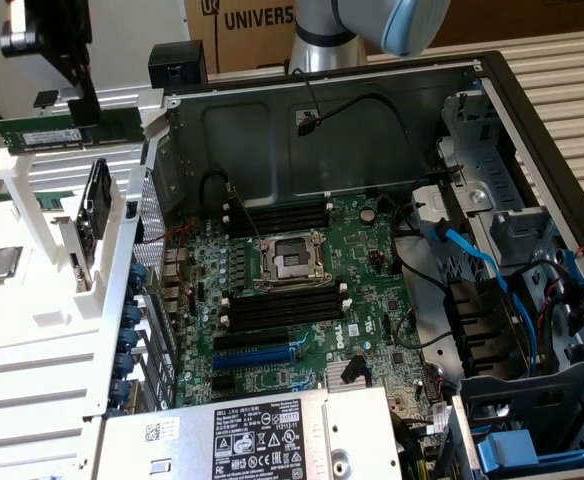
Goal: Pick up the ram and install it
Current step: 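Pick up the ram and move it above insertion slot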
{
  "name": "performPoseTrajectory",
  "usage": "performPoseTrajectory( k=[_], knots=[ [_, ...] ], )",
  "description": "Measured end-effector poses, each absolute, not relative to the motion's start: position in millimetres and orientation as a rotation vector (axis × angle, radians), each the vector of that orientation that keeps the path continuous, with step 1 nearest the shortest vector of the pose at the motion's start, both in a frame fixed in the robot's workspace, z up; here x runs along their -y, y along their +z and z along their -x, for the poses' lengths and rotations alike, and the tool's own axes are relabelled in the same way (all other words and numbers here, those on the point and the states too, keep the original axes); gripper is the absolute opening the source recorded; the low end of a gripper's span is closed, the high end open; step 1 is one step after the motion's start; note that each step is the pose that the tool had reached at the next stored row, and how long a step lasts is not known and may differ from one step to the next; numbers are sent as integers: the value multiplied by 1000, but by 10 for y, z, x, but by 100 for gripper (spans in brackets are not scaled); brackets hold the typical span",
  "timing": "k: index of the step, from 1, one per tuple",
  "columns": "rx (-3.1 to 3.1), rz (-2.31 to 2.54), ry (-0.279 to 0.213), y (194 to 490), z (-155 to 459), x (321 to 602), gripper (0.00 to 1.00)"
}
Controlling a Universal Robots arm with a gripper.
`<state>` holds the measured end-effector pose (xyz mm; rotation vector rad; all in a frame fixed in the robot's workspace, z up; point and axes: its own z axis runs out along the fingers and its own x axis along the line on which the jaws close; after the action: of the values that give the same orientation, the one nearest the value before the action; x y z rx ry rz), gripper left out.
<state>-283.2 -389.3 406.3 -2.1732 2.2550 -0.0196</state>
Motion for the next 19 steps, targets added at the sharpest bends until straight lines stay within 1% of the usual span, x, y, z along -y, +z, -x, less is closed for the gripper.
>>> performPoseTrajectory(
  k=[19],
  knots=[
    [-2264, 2182, 0, 4074, 1869, 3970, 12]
  ],
)
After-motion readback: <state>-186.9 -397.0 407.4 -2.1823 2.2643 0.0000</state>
